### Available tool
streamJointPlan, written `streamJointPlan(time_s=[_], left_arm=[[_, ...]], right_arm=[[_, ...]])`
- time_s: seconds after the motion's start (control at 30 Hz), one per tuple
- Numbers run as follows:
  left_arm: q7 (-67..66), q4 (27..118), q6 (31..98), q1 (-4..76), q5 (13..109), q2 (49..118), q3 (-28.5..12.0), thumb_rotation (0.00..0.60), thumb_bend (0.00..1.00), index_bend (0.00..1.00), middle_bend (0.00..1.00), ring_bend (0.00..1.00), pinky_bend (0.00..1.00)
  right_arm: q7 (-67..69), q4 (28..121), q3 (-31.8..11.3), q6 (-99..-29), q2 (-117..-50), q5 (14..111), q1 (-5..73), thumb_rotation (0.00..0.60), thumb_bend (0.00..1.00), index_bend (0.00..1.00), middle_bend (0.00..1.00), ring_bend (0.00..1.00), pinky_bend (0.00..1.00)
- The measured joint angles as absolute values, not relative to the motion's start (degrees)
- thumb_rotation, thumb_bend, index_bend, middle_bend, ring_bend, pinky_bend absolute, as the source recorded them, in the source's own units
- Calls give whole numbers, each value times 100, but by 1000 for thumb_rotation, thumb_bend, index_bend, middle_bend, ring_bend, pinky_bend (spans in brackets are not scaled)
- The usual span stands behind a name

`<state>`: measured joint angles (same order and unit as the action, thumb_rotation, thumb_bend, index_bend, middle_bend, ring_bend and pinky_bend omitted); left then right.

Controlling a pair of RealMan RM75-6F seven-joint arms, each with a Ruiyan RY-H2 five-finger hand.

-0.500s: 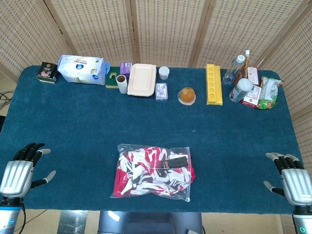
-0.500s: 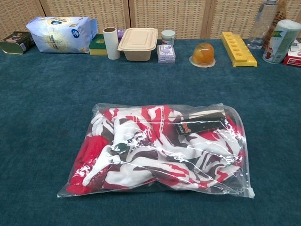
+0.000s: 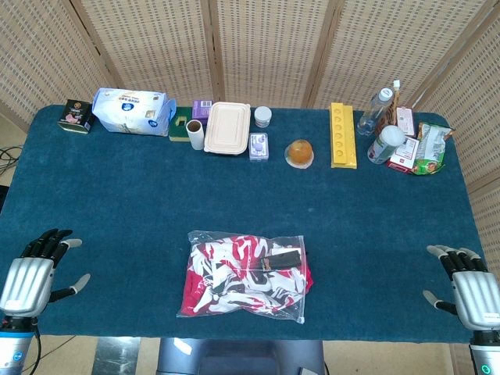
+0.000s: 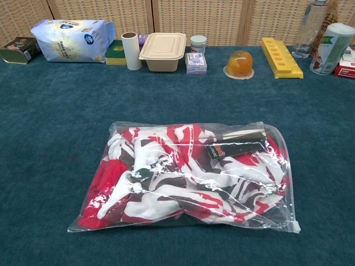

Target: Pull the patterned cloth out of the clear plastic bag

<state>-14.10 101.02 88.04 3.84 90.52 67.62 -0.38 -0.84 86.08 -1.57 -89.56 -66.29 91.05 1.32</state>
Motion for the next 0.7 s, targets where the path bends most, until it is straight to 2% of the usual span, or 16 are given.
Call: streamJointPlan(time_s=[0.47,0.7], left_arm=[[-1221,10270,8127,825,9217,6640,-30,600,136,311,216,151,236],[-1279,10642,7446,1258,9351,6626,-18,600,112,311,216,151,237]], right_arm=[[-223,8736,-140,-9024,-6615,9151,93,600,65,240,277,274,203],[-251,8742,-114,-9036,-6627,9194,82,600,65,240,277,274,203]])
